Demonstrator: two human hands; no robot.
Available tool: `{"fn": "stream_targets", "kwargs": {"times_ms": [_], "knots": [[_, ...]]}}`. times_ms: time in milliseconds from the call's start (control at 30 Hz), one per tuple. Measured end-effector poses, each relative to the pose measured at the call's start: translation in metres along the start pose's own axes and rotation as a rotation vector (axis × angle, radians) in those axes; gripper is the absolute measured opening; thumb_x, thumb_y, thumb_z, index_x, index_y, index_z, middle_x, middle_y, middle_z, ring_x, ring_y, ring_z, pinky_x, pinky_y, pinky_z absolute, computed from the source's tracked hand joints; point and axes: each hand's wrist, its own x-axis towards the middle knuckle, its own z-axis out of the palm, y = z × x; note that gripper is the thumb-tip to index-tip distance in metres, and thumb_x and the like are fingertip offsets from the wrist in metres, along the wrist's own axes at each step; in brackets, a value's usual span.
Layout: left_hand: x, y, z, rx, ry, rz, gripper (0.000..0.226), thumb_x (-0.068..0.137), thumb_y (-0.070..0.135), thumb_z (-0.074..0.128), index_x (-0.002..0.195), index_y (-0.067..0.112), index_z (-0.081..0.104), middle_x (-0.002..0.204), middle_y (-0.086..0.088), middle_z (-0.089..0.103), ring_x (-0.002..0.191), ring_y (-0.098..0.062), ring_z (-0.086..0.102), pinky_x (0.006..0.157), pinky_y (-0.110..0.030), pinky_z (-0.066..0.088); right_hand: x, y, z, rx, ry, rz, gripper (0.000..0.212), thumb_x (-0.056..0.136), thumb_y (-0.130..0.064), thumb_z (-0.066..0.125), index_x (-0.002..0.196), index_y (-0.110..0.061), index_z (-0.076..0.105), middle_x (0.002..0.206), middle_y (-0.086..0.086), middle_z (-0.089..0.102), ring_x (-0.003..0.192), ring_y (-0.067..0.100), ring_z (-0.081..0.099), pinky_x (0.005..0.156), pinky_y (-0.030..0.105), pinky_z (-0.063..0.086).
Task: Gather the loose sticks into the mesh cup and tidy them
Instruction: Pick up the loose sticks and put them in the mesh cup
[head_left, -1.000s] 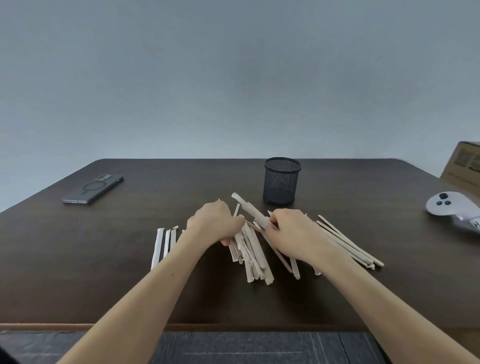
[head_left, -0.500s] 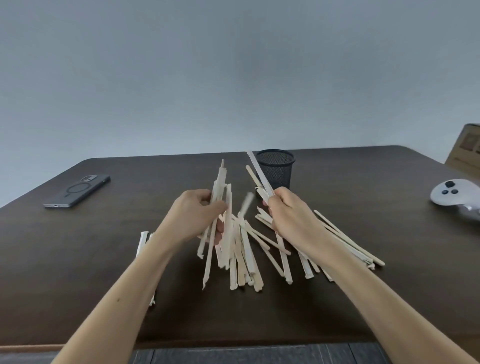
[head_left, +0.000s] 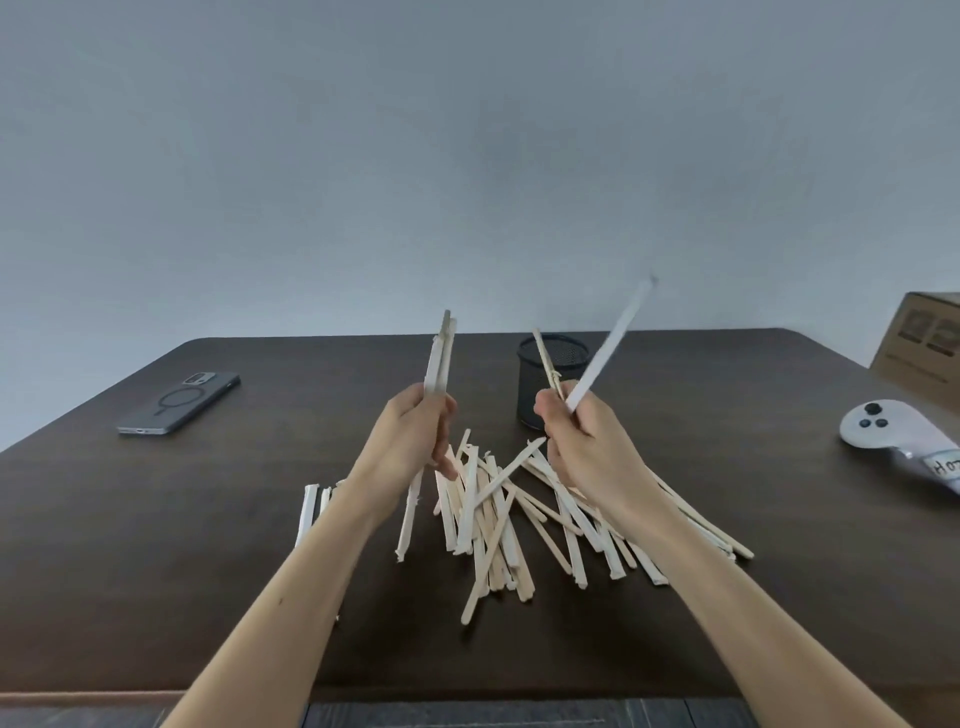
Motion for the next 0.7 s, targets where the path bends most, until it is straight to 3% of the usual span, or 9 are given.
{"fn": "stream_targets", "kwargs": {"times_ms": [67,133,200,333,433,533,633,700], "knots": [[-0.002,0.004,0.004,-0.092,0.025,0.027,0.024,0.103,0.007,0.038,0.086,0.006,0.055,0.058,-0.001,0.041,0.045,-0.014,0.037,0.045,-0.032,0.047,-0.001,-0.004,0.001,0.107,-0.035,0.014,0.025,0.108,-0.026,0.039,0.093,-0.008,0.049,0.060,-0.001,0.034,0.043,0.012,0.033,0.040,0.025,0.035],[-0.007,0.005,0.008,-0.157,0.055,0.071,0.019,0.099,0.004,0.040,0.084,0.007,0.052,0.054,0.001,0.036,0.045,-0.015,0.031,0.041,-0.029,0.040,-0.003,-0.005,0.002,0.096,-0.082,0.022,0.021,0.108,-0.021,0.039,0.101,-0.006,0.052,0.067,0.003,0.042,0.047,0.011,0.045,0.048,0.032,0.052],[-0.010,0.003,0.012,-0.170,0.082,0.123,0.019,0.096,0.004,0.045,0.078,0.009,0.048,0.052,0.003,0.033,0.043,-0.014,0.028,0.041,-0.028,0.036,-0.003,-0.004,0.002,0.029,-0.108,-0.009,0.016,0.108,-0.013,0.037,0.107,-0.007,0.052,0.069,0.003,0.044,0.051,0.009,0.046,0.055,0.035,0.056],[-0.015,0.004,0.016,-0.175,0.116,0.230,0.022,0.090,0.007,0.053,0.069,0.009,0.044,0.049,0.004,0.031,0.041,-0.012,0.029,0.045,-0.032,0.043,-0.005,-0.009,0.001,0.078,-0.094,-0.069,0.012,0.104,-0.001,0.037,0.110,-0.007,0.046,0.065,0.002,0.043,0.051,0.011,0.042,0.052,0.030,0.052],[-0.018,0.003,0.021,-0.182,0.132,0.261,0.017,0.080,0.014,0.055,0.068,0.008,0.046,0.054,-0.003,0.032,0.047,-0.016,0.033,0.051,-0.035,0.053,-0.013,-0.003,0.006,0.129,-0.046,-0.018,0.004,0.100,-0.006,0.049,0.102,-0.006,0.045,0.063,0.005,0.040,0.049,0.014,0.038,0.049,0.031,0.046],[-0.022,-0.003,0.025,-0.166,0.165,0.272,0.029,0.082,0.015,0.060,0.061,0.008,0.041,0.053,-0.004,0.030,0.047,-0.019,0.031,0.047,-0.033,0.048,-0.016,0.005,0.012,0.248,0.059,0.038,0.012,0.100,-0.013,0.054,0.099,-0.006,0.045,0.061,0.005,0.034,0.043,0.012,0.029,0.040,0.028,0.029],[-0.018,0.001,0.026,-0.158,0.241,0.290,0.048,0.094,0.014,0.065,0.057,0.008,0.035,0.049,-0.010,0.032,0.045,-0.023,0.034,0.040,-0.025,0.038,-0.010,-0.001,0.013,0.200,0.185,-0.095,0.009,0.101,-0.020,0.056,0.094,-0.016,0.052,0.058,0.001,0.033,0.042,0.011,0.027,0.040,0.022,0.027],[-0.013,0.003,0.024,-0.176,0.266,0.320,0.053,0.097,0.019,0.065,0.059,-0.002,0.035,0.050,-0.017,0.034,0.046,-0.025,0.037,0.041,-0.025,0.042,-0.008,-0.005,0.013,0.166,0.219,-0.200,0.010,0.101,-0.022,0.057,0.093,-0.019,0.052,0.059,0.008,0.034,0.043,0.016,0.030,0.040,0.025,0.030]]}}
